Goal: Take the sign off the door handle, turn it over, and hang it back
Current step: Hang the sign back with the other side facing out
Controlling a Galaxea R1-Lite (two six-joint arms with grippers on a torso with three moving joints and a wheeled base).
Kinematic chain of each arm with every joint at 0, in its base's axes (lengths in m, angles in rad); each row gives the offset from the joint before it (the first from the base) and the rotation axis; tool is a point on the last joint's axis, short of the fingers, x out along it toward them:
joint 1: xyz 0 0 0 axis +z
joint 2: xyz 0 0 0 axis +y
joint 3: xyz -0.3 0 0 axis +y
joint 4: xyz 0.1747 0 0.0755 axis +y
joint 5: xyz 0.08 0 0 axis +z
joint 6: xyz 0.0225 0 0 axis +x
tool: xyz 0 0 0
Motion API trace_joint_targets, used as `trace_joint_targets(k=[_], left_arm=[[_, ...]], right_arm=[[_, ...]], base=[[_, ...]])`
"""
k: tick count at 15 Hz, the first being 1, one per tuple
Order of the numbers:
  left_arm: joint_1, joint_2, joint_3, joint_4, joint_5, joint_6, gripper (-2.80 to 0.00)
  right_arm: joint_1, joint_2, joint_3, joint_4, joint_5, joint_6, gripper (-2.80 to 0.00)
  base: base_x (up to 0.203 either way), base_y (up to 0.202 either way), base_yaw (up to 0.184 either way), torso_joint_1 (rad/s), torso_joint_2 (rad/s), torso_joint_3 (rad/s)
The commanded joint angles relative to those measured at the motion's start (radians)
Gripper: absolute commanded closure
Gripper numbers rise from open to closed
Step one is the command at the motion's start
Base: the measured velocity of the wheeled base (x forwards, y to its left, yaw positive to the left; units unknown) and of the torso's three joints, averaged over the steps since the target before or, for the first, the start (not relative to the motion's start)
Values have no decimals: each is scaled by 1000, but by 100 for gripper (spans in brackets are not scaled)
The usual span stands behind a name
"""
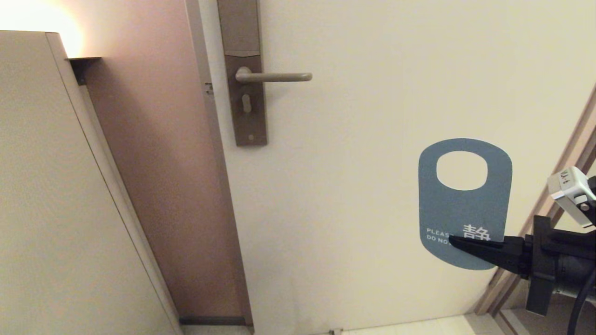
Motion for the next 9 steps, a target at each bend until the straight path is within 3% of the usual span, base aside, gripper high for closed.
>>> trace_joint_targets(k=[1,2,6,9], left_arm=[[0,-5,2,-1,7,-7,0],[1,-5,2,-2,6,-18,0],[1,-5,8,-16,5,36,0],[0,-5,8,-18,8,25,0]], right_arm=[[1,3,-2,-3,4,-1,0],[1,3,-2,-3,4,-1,0],[1,9,-11,-3,4,-7,0],[-2,12,-25,-3,4,-7,0]], base=[[0,0,0,0,0,0],[0,0,0,0,0,0],[0,0,0,0,0,0],[0,0,0,0,0,0]])
